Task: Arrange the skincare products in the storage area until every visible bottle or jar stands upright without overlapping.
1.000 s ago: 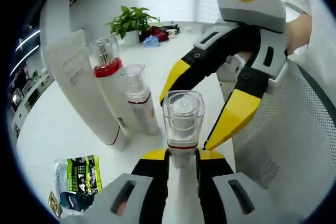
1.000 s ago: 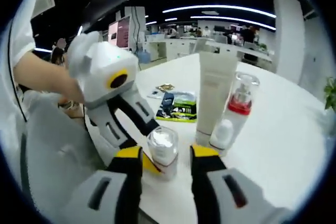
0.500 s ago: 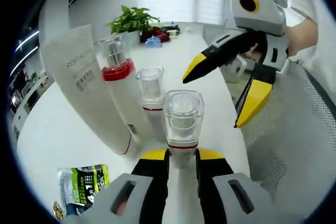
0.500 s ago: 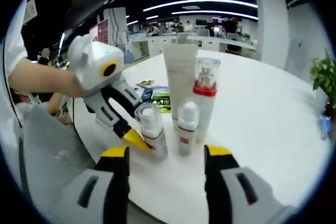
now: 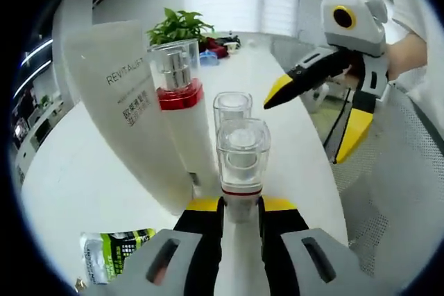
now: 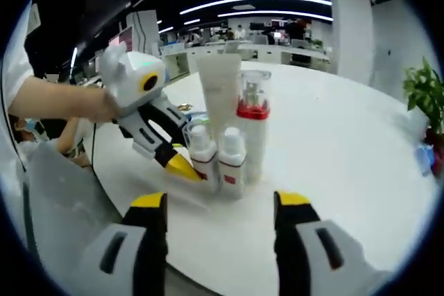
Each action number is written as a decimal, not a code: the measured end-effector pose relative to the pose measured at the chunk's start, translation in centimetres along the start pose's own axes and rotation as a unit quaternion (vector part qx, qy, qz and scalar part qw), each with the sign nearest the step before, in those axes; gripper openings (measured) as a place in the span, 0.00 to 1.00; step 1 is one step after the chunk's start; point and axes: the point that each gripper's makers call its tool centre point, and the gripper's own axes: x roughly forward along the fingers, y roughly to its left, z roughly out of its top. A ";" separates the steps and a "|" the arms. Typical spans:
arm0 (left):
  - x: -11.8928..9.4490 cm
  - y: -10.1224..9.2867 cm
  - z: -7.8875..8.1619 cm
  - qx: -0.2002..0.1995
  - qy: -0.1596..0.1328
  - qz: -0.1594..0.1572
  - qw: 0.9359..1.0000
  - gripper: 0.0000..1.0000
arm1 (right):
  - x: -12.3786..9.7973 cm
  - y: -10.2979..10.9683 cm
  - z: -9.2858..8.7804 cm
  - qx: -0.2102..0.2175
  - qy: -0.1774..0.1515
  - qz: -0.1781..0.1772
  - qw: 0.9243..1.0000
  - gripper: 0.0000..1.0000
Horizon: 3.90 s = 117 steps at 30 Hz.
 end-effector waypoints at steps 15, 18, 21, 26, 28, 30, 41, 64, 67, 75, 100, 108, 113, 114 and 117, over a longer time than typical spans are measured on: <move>0.2 0.6 0.2 0.002 0.000 -0.010 1.000 0.16 | 0.2 0.0 -0.2 0.003 0.006 0.003 1.000 0.63; 0.3 0.6 0.2 0.001 0.000 -0.010 1.000 0.16 | 0.2 0.1 -0.4 0.002 0.010 0.004 1.000 0.64; 0.3 0.5 0.0 -0.002 0.004 -0.012 1.000 0.19 | 0.2 0.1 -0.5 0.002 0.011 0.005 1.000 0.64; 0.2 0.4 -0.2 -0.003 0.008 -0.009 1.000 0.22 | 0.2 0.1 -0.3 0.001 0.011 0.005 1.000 0.64; 0.0 0.5 -0.2 -0.006 0.010 -0.004 1.000 0.24 | 0.2 0.1 -0.3 -0.001 0.010 0.006 1.000 0.64; -0.2 0.5 -0.3 -0.009 0.011 0.000 1.000 0.26 | 0.2 0.2 -0.2 -0.002 0.010 0.007 1.000 0.64; -3.0 -0.2 -1.3 -0.052 0.019 0.025 0.998 0.38 | 0.6 1.3 0.5 -0.014 0.007 0.030 0.999 0.66; -9.3 -1.5 -3.8 -0.146 0.013 0.145 0.979 0.64 | -0.6 2.0 1.8 -0.023 -0.015 0.056 0.998 0.75; -10.1 -1.8 -4.0 -0.158 0.006 0.154 0.975 0.65 | -0.9 1.7 1.9 -0.020 -0.019 0.055 0.998 0.76; -12.1 -2.5 -5.0 -0.195 -0.004 0.186 0.963 0.67 | -1.6 1.1 1.9 -0.011 -0.023 0.051 0.998 0.79; -16.2 -4.0 -6.9 -0.289 -0.050 0.258 0.921 0.84 | -3.0 0.2 1.8 -0.003 -0.033 0.037 0.999 0.82; -17.0 -4.0 -7.4 -0.300 -0.050 0.275 0.912 0.92 | -3.4 0.2 1.6 0.003 -0.033 0.032 0.999 0.83; -17.3 -4.1 -7.6 -0.305 -0.052 0.281 0.908 0.94 | -3.5 0.3 1.6 0.003 -0.033 0.032 0.999 0.83; -17.3 -4.1 -7.7 -0.306 -0.051 0.281 0.908 0.95 | -3.5 0.3 1.6 0.004 -0.034 0.032 0.999 0.83; -17.3 -4.3 -7.9 -0.307 -0.047 0.281 0.908 0.96 | -3.5 0.4 1.5 0.005 -0.033 0.031 0.999 0.83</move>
